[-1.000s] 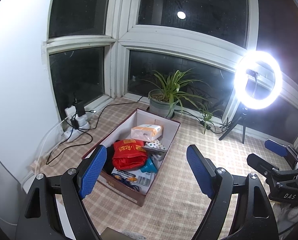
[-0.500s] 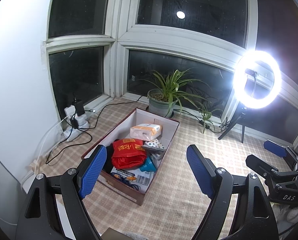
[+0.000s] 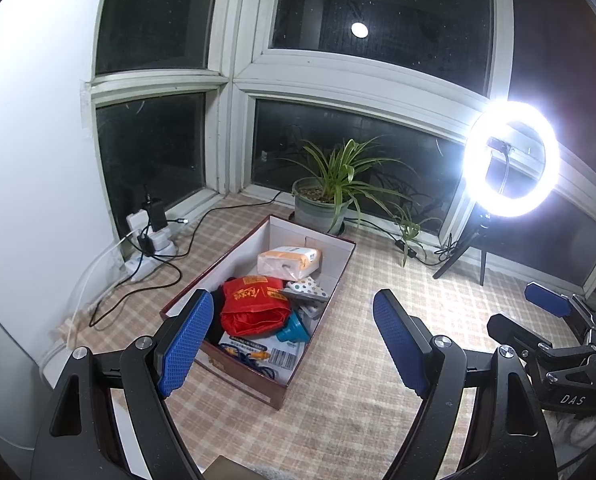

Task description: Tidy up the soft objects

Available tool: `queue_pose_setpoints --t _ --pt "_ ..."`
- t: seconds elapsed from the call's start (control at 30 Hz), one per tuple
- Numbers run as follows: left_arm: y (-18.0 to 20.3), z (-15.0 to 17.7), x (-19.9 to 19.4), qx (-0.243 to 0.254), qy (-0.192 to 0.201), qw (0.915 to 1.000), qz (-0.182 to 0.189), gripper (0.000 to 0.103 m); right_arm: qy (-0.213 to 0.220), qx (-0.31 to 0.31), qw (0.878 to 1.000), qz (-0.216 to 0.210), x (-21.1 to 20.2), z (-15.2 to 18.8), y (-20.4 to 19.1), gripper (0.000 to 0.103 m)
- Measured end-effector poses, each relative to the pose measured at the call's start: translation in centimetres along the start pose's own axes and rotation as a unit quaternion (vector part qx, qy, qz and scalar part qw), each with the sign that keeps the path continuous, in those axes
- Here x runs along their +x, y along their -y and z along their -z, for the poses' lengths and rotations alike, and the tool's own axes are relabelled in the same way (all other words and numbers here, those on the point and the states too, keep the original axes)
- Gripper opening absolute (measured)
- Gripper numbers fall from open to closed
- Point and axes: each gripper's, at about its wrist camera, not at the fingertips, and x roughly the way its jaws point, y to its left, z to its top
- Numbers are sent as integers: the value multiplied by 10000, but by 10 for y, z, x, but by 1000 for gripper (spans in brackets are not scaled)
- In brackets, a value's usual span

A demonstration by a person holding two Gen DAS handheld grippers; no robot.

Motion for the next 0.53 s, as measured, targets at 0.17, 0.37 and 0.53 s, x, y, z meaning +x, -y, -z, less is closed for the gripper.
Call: queue_pose_setpoints --t 0.17,0.37,0.53 --pt "1 0 -1 5 7 10000 -4 82 -27 -16 10000 8 1 2 1 99" --pt "2 0 -2 0 91 10000 28 82 -20 -14 10000 23 1 2 1 99" --pt "3 0 -7 66 276 9996 51 82 -24 9 10000 33 0 6 4 99"
